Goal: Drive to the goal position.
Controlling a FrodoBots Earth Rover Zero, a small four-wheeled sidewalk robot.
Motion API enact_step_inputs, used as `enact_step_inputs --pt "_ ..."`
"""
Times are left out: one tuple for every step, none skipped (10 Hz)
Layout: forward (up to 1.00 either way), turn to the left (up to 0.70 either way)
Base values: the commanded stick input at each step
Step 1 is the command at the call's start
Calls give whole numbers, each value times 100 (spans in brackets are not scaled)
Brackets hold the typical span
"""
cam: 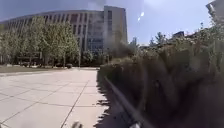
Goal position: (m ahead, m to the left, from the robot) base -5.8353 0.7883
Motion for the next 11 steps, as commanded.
enact_step_inputs --pt "0 0" --pt "0 0" --pt "0 0" --pt "0 0" --pt "26 0" --pt "70 7" --pt "70 35" --pt "70 35" --pt "70 35" --pt "70 35" --pt "70 35"
